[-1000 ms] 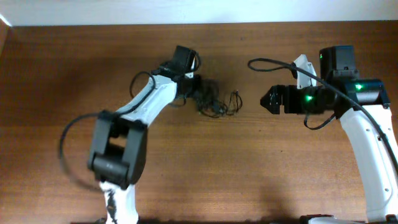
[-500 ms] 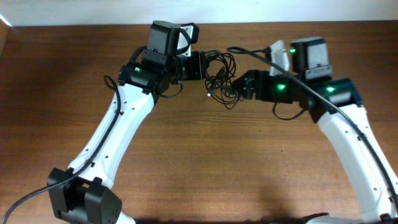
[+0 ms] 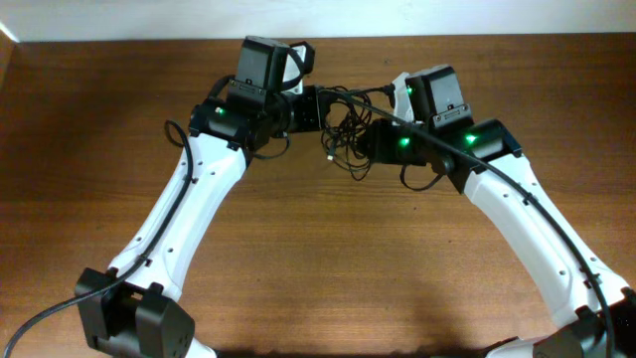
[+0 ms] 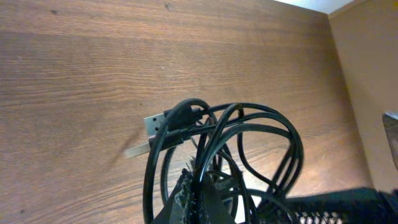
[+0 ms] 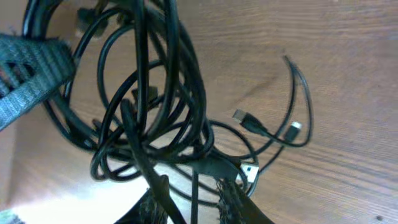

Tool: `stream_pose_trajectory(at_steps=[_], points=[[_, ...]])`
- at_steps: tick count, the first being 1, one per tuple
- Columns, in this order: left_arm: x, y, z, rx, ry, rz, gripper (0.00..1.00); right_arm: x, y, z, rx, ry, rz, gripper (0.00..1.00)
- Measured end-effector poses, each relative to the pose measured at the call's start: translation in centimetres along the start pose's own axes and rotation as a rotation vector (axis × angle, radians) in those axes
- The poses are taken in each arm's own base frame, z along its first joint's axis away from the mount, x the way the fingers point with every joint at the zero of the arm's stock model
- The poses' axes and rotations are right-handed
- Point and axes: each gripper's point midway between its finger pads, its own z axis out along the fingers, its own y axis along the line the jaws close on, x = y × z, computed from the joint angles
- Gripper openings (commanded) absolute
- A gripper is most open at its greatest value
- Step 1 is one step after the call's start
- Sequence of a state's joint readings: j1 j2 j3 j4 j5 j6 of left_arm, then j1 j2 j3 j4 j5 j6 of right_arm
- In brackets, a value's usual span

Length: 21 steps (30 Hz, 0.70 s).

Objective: Untangle cables
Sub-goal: 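Grasp cable strands with both grippers and pull them apart sideways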

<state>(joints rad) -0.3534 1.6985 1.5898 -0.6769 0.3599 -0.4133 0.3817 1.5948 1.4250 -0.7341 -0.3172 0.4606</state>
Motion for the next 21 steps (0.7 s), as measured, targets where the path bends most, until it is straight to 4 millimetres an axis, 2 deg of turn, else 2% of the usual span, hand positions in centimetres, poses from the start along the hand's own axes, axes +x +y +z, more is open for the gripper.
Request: stream_pose_trajectory(at_steps=[4,6,7,9,11,12,17,21], points=[[0.3,-0.6,0.0,0.034,0.017,-0.002,0.0,-0.9,-1.2,-0.1,0.068,-0.045,-0.009,0.04],[0.4,-0.7,0.0,0.043,0.022,-0.003,0.0,-1.6,-2.5,-0.5,0.101,-0.067,0.011,0.04],[0.4,-0.7,0.0,0.045,0.023,-0.003,0.0,-2.0,-3.5,-0.8,0.119,-0.076,0.031,0.04],[0.5,-0.3,-0.2,0.047,0.035,-0.016,0.0,-3.1,-6.5,-3.3,0.165,-0.119,0.107,0.04],[0.1,1.0,-0.6,0.034,0.032,-0.041,0.0,-3.3,-9.2,-6.1,0.214,-0.146,0.187,0.04],[-0.3,2.2,-1.0,0.018,0.025,-0.064,0.0,-3.4,-11.0,-8.3,0.244,-0.173,0.24,0.04],[-1.6,6.2,-2.4,-0.054,-0.01,-0.087,0.0,-1.5,-15.4,-11.0,0.281,-0.123,0.399,0.04],[-1.9,7.7,-2.8,-0.104,-0.025,-0.067,0.0,-1.1,-16.5,-11.8,0.254,-0.109,0.413,0.04]])
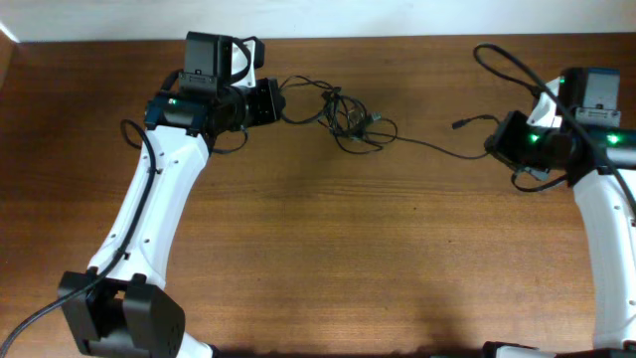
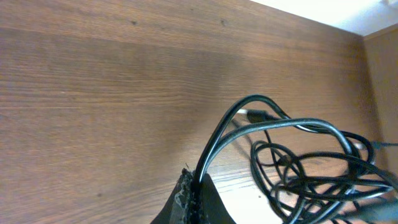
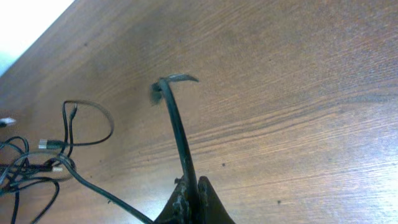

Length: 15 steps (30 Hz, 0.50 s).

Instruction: Untangle cables

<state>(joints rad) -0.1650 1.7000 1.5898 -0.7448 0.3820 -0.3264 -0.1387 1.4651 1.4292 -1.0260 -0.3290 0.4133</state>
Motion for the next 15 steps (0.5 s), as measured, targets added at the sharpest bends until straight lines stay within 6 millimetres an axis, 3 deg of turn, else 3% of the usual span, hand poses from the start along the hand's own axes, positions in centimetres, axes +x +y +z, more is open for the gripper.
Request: stream_pose_trajectory(at_steps=[3,9,13,15], points=[[-0.4,1.4,-0.1,-0.08,-0.024,0.028,0.0,0.5,-0.7,-0.3,-0.002,0.029,-0.015,0.04],[-1.5,5.1,-0.9,-0.25,-0.071,0.056,0.0,1.3,-4.3,-1.4,0.048,0.082,0.078,0.04],[-2.3,7.2,-1.8,-0.31,-0.095,0.038,0.0,1.9,-3.6,-1.1,0.023,0.109,0.073,0.04],[-2.7,8.1,-2.1,-0.326,-0.109,0.03,0.0,2.9,-3.6,0.1,0.019,0.16,0.076,0.04]])
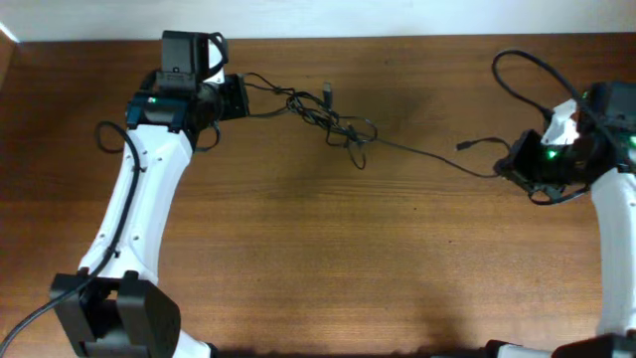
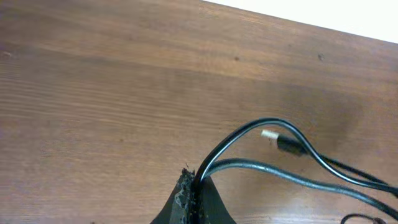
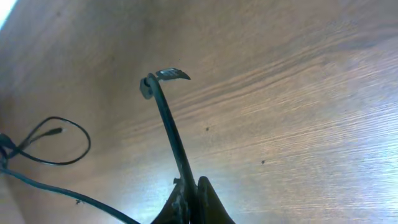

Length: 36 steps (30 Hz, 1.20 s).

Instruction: Untangle cables

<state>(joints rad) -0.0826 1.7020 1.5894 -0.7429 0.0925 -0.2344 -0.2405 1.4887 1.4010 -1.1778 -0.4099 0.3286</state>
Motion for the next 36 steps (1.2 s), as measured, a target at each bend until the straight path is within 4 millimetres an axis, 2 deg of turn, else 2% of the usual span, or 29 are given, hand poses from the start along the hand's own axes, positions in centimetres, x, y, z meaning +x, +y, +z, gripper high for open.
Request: stream_pose_trajectory(at_steps=[2,5,7,9,10,11,12,13,14,15,17,21,24,25,28,30,32,34,36], points=[[0.1,0.4,0.7,-0.003,0.011,-0.003,0.0,0.9,-0.4,1.6,0.014,0.055,-0.001,0.04],[1.7,-0.3,3.0,0.061,0.085,-0.013,0.0,2.8,-0.2,3.8,0.047,0.125,-0.067,0.04],[3.4,-2.2,4.0,0.154,0.161,-0.017,0.0,3.5,1.4,4.7,0.044,0.132,-0.156,0.04],[5.5,-4.5,4.1,0.234,0.244,-0.01,0.02,4.4,3.2,5.5,0.032,0.135,-0.236,0.06],[6.6,-5.7,3.8,0.269,0.284,-0.002,0.1,4.8,4.0,5.8,0.026,0.139,-0.264,0.11],[7.2,-6.5,3.6,0.286,0.308,0.004,0.34,5.2,4.6,6.0,0.02,0.143,-0.289,0.37],[8.6,-8.0,3.2,0.315,0.352,0.027,0.69,5.7,5.4,6.3,0.015,0.148,-0.319,0.56],[9.5,-9.4,2.9,0.343,0.379,0.045,0.85,5.8,5.5,6.5,0.016,0.15,-0.323,0.68],[10.0,-10.1,2.7,0.352,0.396,0.054,1.0,5.7,5.5,6.5,0.021,0.145,-0.32,0.75],[10.5,-10.6,2.6,0.353,0.406,0.07,0.99,5.5,5.4,6.6,0.022,0.138,-0.32,0.8],[10.9,-10.8,2.8,0.317,0.405,0.093,0.99,4.9,5.5,6.6,0.019,0.118,-0.315,0.82],[10.7,-9.2,3.4,0.214,0.38,0.126,1.0,3.5,5.7,6.6,0.001,0.067,-0.316,0.83],[11.2,-8.8,3.3,0.231,0.382,0.31,0.99,4.2,5.3,6.5,0.011,0.097,-0.304,0.83],[11.3,-9.1,3.1,0.265,0.381,0.372,0.96,4.2,5.4,6.5,0.01,0.096,-0.305,0.83],[11.8,-10.2,2.6,0.366,0.378,0.498,0.76,3.9,5.6,6.6,0.002,0.082,-0.309,0.83],[12.2,-10.2,3.0,0.388,0.385,0.548,0.72,3.9,5.6,6.6,0.001,0.084,-0.304,0.83],[13.6,-9.9,4.6,0.4,0.433,0.573,0.69,4.0,5.6,6.6,0.002,0.086,-0.287,0.83],[15.9,-9.3,6.8,0.409,0.516,0.598,0.65,4.0,5.6,6.6,0.003,0.086,-0.282,0.83],[18.2,-9.2,8.3,0.428,0.592,0.625,0.53,4.0,5.6,6.6,0.003,0.086,-0.281,0.83]])
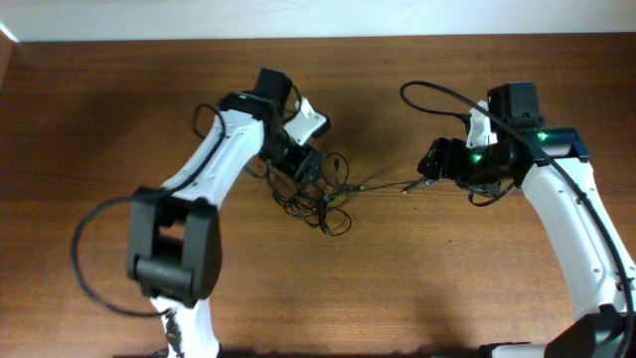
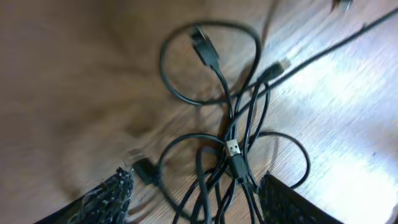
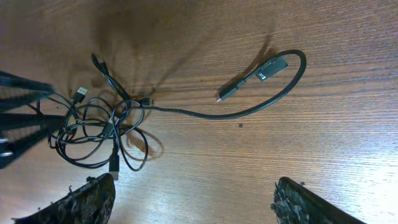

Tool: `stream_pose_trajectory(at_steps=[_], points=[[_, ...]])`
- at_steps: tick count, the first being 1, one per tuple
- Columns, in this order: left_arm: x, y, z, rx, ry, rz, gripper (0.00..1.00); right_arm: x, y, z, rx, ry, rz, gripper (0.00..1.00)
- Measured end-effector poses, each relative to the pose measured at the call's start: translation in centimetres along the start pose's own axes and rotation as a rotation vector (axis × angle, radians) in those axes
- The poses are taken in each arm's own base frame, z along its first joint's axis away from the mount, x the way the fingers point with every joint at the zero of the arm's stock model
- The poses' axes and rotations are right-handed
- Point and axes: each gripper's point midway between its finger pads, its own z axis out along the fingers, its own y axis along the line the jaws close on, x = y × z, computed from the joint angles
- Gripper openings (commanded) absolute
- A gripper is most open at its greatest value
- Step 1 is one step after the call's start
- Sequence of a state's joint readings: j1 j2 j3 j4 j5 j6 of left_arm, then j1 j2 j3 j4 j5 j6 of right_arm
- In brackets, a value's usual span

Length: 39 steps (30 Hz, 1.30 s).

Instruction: Untangle cables

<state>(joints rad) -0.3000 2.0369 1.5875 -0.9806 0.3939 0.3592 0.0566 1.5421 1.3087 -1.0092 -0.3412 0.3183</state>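
Note:
Black cables lie in a loose tangle on the table, in the middle of the overhead view. My left gripper hangs over the tangle's upper left. In the left wrist view it is open, with several strands between its fingers. One long strand runs right from the tangle and curls back to a plug. My right gripper is open over bare wood, right of the tangle.
The brown wooden table fills the overhead view, with a pale wall strip behind its far edge. The left arm's white links cross in from the lower left. The right arm comes in from the lower right.
Both grippers were shut on cable ends far apart, with the cables stretched between them. Now both are open and nearer the middle, and the cables lie slack on the table.
Both grippers were close together at the far middle, shut on a dense bundle. Then they stood wide apart, each shut on a strand, with the bundle drawn out thin between them. Now both are open near the centre, and the cables lie in a looser tangle.

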Motion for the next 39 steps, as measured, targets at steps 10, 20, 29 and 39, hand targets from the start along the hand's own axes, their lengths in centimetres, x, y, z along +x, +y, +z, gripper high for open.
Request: stream_pose_trajectory(at_steps=[10,20,29,39], points=[[2.5,-1.0,3.8,0.01,0.16,0.057,0.32,0.0,0.0,0.0,0.0,0.0,0.0,0.83],[0.3,-0.9,1.3,-0.01,0.141,0.025,0.0,-0.7,0.6,0.0,-0.032,-0.024,-0.011,0.79],[-11.6,-5.7,-11.7,0.199,-0.279,-0.126,0.0,-3.3,7.1,-1.4,-0.37,-0.111,-0.079,0.67],[-12.5,-7.7,-12.6,0.354,-0.291,-0.301,0.0,-2.4,14.8,1.5,-0.421,-0.123,-0.041,0.49]])
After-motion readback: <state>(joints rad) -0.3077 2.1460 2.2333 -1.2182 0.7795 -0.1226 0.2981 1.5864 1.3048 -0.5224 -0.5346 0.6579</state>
